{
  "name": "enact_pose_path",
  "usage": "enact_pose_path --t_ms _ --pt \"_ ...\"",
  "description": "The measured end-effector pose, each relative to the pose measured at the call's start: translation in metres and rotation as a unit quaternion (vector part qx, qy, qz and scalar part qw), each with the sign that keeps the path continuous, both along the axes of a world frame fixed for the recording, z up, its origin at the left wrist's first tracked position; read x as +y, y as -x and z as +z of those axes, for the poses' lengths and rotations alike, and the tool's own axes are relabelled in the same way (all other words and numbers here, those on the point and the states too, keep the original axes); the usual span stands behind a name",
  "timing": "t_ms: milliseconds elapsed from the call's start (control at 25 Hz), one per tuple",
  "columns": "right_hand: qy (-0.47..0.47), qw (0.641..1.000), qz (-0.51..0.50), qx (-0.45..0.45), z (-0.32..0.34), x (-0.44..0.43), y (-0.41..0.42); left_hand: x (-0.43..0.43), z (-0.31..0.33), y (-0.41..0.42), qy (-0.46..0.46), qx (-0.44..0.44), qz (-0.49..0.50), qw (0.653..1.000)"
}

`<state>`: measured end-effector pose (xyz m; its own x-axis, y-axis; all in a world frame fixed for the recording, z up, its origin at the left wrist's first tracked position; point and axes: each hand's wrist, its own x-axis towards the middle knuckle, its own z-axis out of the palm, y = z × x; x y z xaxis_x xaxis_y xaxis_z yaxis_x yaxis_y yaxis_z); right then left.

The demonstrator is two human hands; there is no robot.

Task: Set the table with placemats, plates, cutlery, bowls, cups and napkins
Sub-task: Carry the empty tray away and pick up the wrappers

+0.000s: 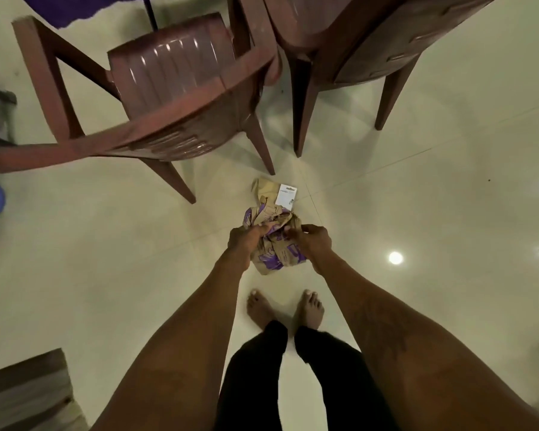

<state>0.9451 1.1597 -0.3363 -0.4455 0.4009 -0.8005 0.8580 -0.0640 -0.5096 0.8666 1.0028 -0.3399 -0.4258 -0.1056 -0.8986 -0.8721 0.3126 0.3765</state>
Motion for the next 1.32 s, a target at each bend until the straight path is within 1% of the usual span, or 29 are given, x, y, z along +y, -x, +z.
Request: enact_pose_path --t_ms 80,160,240,440,560,640,720,760,840,960,1040,1160,1240,1320 --pt "-0.003 1.0 0.004 0.004 -0.059 0.007 0.011 0.008 -0.054 0.015 0.01 -0.003 0.0 1.0" --pt "-0.015 1.0 0.005 0.012 -0.125 0.015 0.029 0.019 -0.114 0.032 0.004 0.022 0.008 1.0" --pt "-0.024 0.999 0.002 0.021 -0.197 0.023 0.052 0.031 -0.191 0.052 -0.007 0.046 0.016 0.999" --pt "-0.046 0.997 -0.026 0.054 -0.358 0.035 0.096 0.047 -0.367 0.085 -0.026 0.049 0.044 0.997" --pt "-0.044 0.996 -0.039 0.063 -0.418 0.039 0.099 0.053 -0.438 0.087 -0.017 0.074 0.034 0.997" --pt "-0.038 0.995 -0.055 0.078 -0.446 0.034 0.099 0.051 -0.466 0.086 -0.021 0.092 0.052 0.994" --pt "-0.014 0.992 -0.093 0.079 -0.464 0.029 0.101 0.048 -0.487 0.087 -0.004 0.103 0.082 0.991" --pt "0.006 0.992 -0.098 0.072 -0.468 0.026 0.102 0.048 -0.487 0.086 0.003 0.089 0.083 0.993" --pt "0.052 0.992 -0.1 0.054 -0.468 0.02 0.102 0.05 -0.481 0.086 -0.02 0.047 0.072 0.996" --pt "0.098 0.985 -0.136 0.038 -0.432 0.015 0.09 0.05 -0.449 0.081 -0.07 -0.002 0.063 0.996" --pt "0.135 0.979 -0.141 0.055 -0.384 0.015 0.069 0.042 -0.398 0.063 -0.069 -0.008 0.044 0.997" --pt "0.156 0.979 -0.113 0.065 -0.283 0.01 0.045 0.021 -0.294 0.04 -0.055 0.017 0.024 0.998" --pt "0.162 0.982 -0.086 0.052 -0.203 0.006 0.033 0.003 -0.214 0.027 -0.087 0.018 0.046 0.995" --pt "0.169 0.983 -0.046 0.05 -0.125 0.0 0.024 -0.019 -0.132 0.012 -0.108 0.012 0.091 0.99"
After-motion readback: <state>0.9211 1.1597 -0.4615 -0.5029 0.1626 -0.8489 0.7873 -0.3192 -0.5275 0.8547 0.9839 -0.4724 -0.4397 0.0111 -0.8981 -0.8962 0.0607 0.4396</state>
